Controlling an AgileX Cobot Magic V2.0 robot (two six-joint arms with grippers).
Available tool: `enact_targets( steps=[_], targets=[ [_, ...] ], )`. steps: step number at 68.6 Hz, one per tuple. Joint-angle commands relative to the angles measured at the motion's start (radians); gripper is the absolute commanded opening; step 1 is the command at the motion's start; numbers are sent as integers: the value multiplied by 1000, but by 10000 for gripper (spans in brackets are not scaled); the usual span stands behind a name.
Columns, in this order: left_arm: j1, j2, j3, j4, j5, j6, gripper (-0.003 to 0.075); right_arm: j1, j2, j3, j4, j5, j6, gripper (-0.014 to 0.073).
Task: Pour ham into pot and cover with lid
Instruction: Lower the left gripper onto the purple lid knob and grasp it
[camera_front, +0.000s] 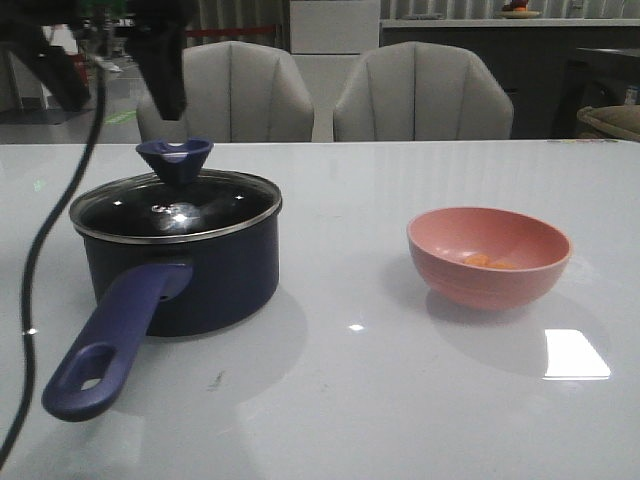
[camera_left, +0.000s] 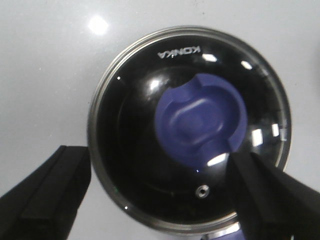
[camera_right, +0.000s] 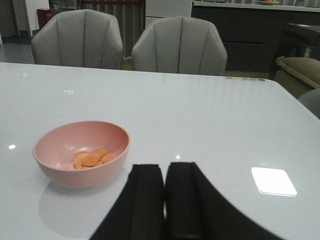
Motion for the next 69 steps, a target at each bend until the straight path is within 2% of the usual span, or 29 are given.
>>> enact_targets(
  steps=[1,20,40,63,69],
  targets=[
    [-39,19,-113,32,18,-58,604,-4,-21,-6,-11,-80,-5,167],
    [-48,152,-266,30,139,-102,604,-4,-21,-6,-11,-80,-5,167],
    [-44,186,-270,49,156,-159,604,-4,-21,-6,-11,-80,-5,167],
    [-25,216,-270,3,159,-159,603,-4,-21,-6,-11,-80,-5,167],
    [-10,216,-270,-15,159,-159,564,-4,-21,-6,-11,-80,-5,167]
  ],
)
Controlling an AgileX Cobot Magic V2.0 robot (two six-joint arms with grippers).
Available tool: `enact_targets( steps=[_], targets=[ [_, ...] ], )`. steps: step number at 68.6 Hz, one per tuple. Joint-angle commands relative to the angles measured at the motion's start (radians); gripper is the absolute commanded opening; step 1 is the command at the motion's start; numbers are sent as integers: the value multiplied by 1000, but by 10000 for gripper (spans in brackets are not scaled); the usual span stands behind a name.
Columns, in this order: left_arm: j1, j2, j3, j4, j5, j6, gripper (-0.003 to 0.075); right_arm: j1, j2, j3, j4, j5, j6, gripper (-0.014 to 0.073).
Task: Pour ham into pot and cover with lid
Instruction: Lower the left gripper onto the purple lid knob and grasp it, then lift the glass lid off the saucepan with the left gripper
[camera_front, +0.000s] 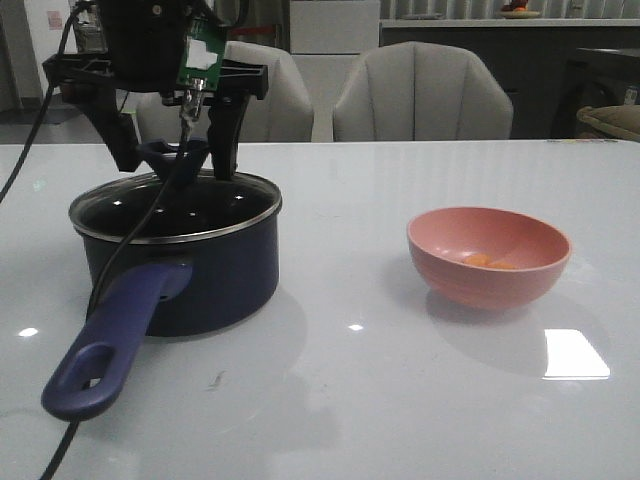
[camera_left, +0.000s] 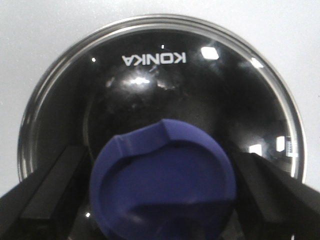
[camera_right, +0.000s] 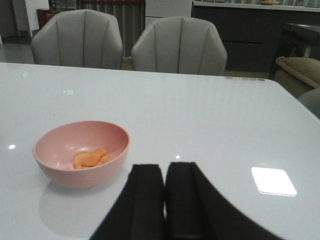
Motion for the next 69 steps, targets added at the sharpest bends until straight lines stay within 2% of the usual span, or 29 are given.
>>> enact_targets(
  steps=[1,11,18,53,69],
  targets=[
    [19,-53,-33,-19,-19,-12,551,-4,-21,-6,-11,-80,-5,167],
    [29,-53,-33,-25,-10,-12,363,-4,-21,-6,-11,-80,-5,167],
    [29,-53,-33,-25,-10,-8,283,-4,-21,-6,-11,-80,-5,167],
    [29,-97,-136,7,35,3,278,-4,-21,-6,-11,-80,-5,167],
    [96,-164,-125,-8,71,149,278,-4,-21,-6,-11,-80,-5,167]
  ],
)
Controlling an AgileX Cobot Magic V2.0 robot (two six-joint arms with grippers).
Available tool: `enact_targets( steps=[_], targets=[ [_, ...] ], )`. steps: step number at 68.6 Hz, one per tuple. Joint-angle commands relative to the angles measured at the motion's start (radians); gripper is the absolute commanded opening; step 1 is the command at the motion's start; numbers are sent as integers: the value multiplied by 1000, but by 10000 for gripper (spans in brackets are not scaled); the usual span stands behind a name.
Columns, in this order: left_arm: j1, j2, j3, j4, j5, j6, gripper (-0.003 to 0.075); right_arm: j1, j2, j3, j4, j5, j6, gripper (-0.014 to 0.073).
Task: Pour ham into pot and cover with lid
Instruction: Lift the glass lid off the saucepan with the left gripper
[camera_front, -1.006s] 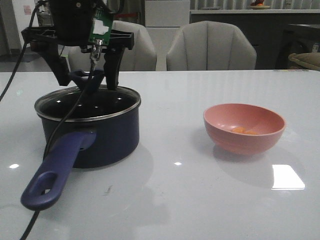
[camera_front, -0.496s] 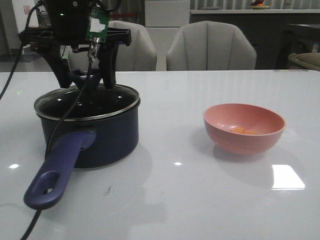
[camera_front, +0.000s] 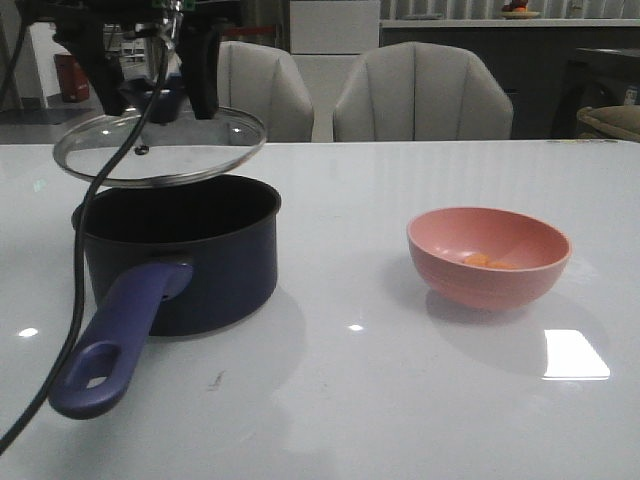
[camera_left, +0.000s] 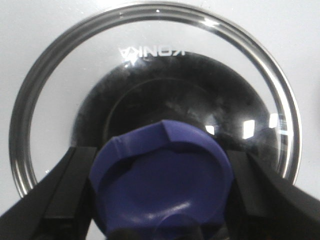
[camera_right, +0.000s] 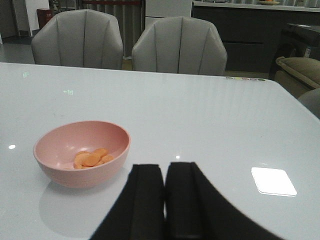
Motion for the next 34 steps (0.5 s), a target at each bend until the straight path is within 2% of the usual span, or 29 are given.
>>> enact_targets(
  steps=[1,13,29,34],
  targets=[
    [46,-99,-24,0,-9,78,278,-4,-21,-6,-11,-80,-5,167],
    [176,-183,59,-40,-46,156,278,-4,-21,-6,-11,-80,-5,167],
    [404,-273,292,-213,-157,362,278,-4,-21,-6,-11,-80,-5,167],
    [455,-275,358,-235,-199,377,278,-4,-21,-6,-11,-80,-5,167]
  ],
)
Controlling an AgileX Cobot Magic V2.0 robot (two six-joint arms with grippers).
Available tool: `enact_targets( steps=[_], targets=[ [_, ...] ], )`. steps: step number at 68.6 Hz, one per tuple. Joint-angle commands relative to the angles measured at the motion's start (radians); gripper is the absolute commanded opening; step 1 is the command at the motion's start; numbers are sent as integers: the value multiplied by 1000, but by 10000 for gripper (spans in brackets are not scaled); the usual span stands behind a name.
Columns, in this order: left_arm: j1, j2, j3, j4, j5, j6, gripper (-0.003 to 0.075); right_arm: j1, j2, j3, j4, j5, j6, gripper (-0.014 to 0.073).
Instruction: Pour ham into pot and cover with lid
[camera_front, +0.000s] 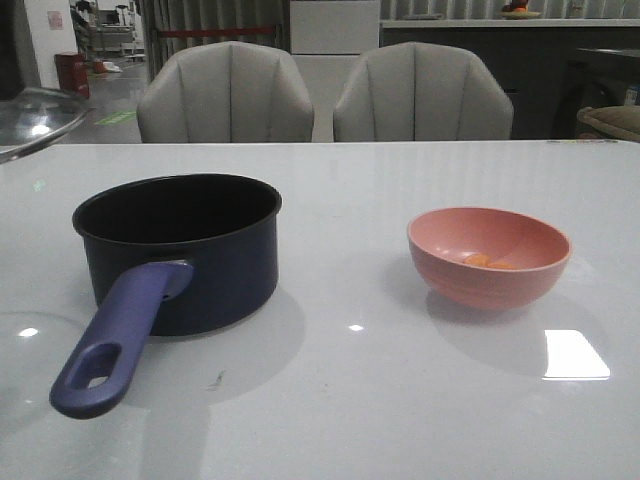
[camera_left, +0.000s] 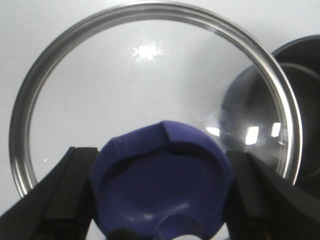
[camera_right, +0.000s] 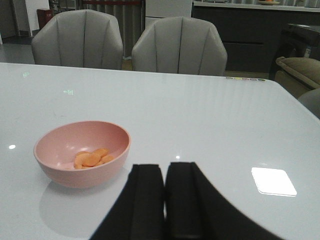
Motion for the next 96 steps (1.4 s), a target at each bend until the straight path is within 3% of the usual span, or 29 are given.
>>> enact_targets(
  steps=[1,24,49,55,64,70,96],
  targets=[
    [63,-58,60,-64,-109,44,278,-4,-21,-6,-11,-80,-5,167],
    [122,-3,308,-60,-326,48,279,-4,-21,-6,-11,-80,-5,167],
    [122,102,330,-62,-332,48,291,-4,-21,-6,-11,-80,-5,167],
    [122,113,330,-62,-330,48,345,-5,-21,-6,-11,-80,-5,167],
    [122,116,328,-62,-330,48,524,-5,-21,-6,-11,-80,-5,167],
    [122,116,315,-62,-314,48,603,-5,-21,-6,-11,-80,-5,167],
    [96,34,236,-62,-262,82,606,-5,-21,-6,-11,-80,-5,167]
  ],
)
